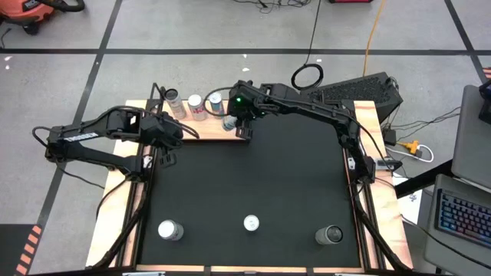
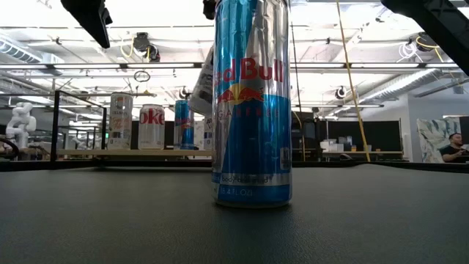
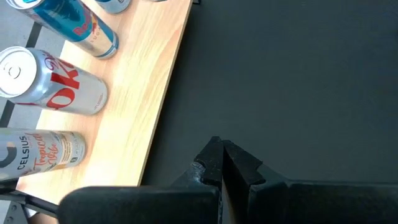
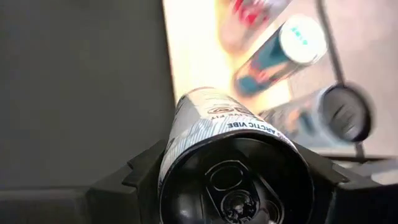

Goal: Place canned beverage on shelf
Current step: Align the white and blue soda can with the other white and blue soda can on the shelf

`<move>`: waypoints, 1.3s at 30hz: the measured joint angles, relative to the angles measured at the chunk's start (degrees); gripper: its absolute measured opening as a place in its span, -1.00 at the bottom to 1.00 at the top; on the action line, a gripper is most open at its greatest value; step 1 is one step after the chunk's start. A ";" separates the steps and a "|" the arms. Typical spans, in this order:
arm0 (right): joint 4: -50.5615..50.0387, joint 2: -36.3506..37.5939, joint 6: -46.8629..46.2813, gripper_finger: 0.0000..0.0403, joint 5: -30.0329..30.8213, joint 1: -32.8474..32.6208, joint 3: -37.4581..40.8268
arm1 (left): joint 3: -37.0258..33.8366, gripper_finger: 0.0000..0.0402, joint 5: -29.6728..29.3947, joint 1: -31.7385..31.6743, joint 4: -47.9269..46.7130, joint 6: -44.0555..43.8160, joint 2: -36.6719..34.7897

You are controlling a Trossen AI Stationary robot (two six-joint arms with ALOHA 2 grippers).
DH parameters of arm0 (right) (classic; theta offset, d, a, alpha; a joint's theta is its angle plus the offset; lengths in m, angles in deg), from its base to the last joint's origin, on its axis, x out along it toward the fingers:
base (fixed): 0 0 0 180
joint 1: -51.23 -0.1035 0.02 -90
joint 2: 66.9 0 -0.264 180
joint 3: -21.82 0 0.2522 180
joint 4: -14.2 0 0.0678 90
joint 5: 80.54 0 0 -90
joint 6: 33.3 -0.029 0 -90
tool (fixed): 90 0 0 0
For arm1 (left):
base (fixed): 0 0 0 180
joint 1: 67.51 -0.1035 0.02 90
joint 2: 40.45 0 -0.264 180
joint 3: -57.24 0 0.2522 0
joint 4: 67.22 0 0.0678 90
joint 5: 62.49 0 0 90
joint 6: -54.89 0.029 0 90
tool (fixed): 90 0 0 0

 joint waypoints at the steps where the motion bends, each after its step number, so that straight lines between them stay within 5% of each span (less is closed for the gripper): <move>1: 1.08 0.04 0.28 0.14 0.05 0.15 0.00 | 0.00 -0.96 0.00 -0.23 0.00 0.01 0.00; 23: 4.26 0.13 1.65 0.14 -0.62 3.88 0.00 | 0.00 -0.96 -0.02 -0.99 -0.44 0.37 0.00; 28: 2.19 -0.23 -0.17 0.14 -6.79 5.06 0.00 | 0.00 -0.96 -0.02 -0.99 -0.46 0.37 0.00; 39: 1.68 -1.89 0.01 0.19 -6.38 5.07 0.00 | 0.00 -0.96 -0.02 -0.99 -0.46 0.39 0.00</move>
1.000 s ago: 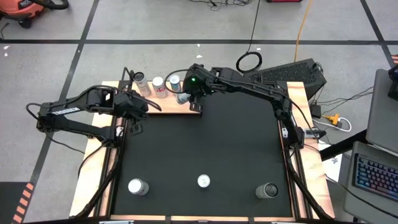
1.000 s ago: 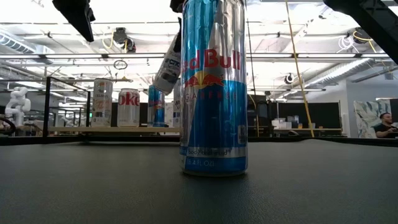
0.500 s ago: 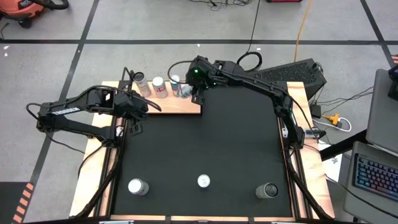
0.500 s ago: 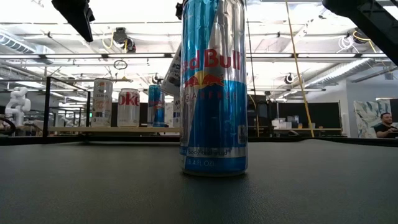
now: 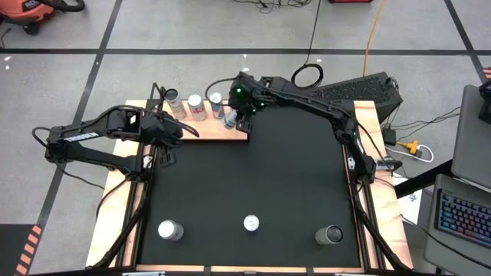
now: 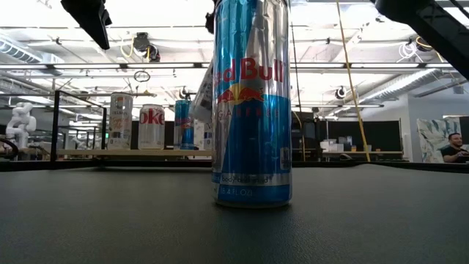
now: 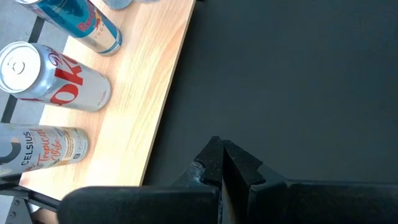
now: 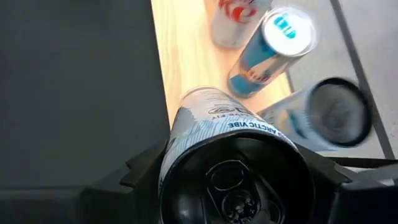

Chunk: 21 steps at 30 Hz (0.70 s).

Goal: Place canned beverage on shelf
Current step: Align the white and blue soda can with the other white and blue soda can on the shelf

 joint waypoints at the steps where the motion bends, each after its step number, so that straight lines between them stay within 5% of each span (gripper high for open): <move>1: -0.41 -0.50 0.26 0.18 -0.02 0.00 0.00 | 0.00 -0.96 0.00 0.00 0.02 0.00 0.00; 21: -4.20 -3.07 4.52 0.25 0.19 0.33 0.00 | 0.00 -0.96 -0.02 0.00 0.11 2.54 0.02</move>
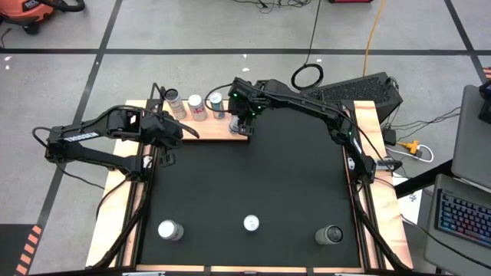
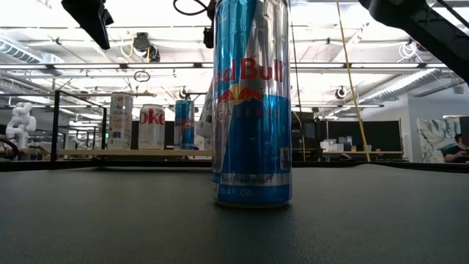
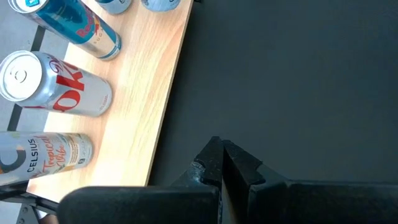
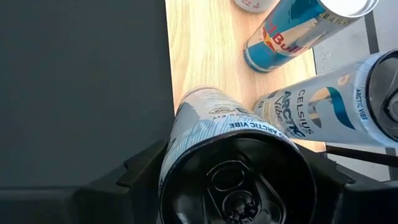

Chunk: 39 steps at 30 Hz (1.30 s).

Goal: Place canned beverage on shelf
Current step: Align the white and blue soda can with the other white and blue soda can on the shelf

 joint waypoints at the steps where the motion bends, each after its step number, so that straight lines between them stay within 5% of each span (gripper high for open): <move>1: 0.23 0.00 0.11 0.26 0.01 -0.01 0.00 | 0.00 -0.96 0.00 0.00 0.02 0.00 0.00; 39: 1.25 -2.32 3.64 0.26 -0.12 1.91 0.00 | 0.00 -0.96 -0.02 0.00 0.04 -0.09 0.00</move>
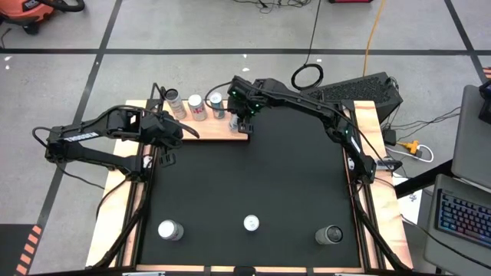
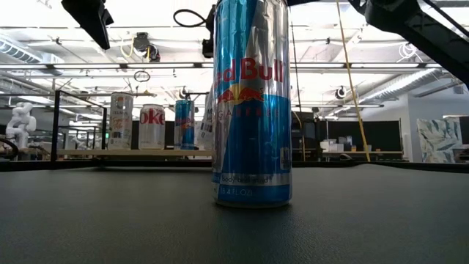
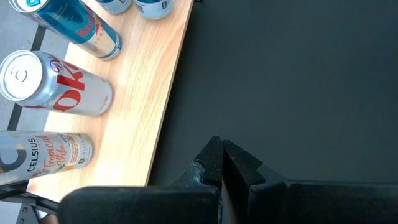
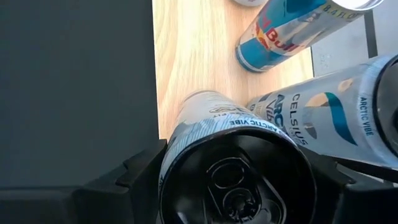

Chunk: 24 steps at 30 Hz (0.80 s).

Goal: Place canned beverage on shelf
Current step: Align the white and blue soda can with the other white and blue soda can on the shelf

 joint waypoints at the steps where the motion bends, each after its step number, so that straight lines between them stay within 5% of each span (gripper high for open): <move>1: 0.09 0.00 0.04 0.26 0.02 0.03 0.00 | 0.00 -0.96 0.00 0.00 0.00 0.00 0.00; 15: 0.89 0.00 1.35 0.27 0.04 0.07 0.00 | 0.00 -0.96 0.00 0.00 0.00 0.02 0.00; 24: 0.61 0.00 1.41 0.51 0.15 0.16 0.00 | 0.00 -0.96 0.00 0.00 -0.01 0.04 0.00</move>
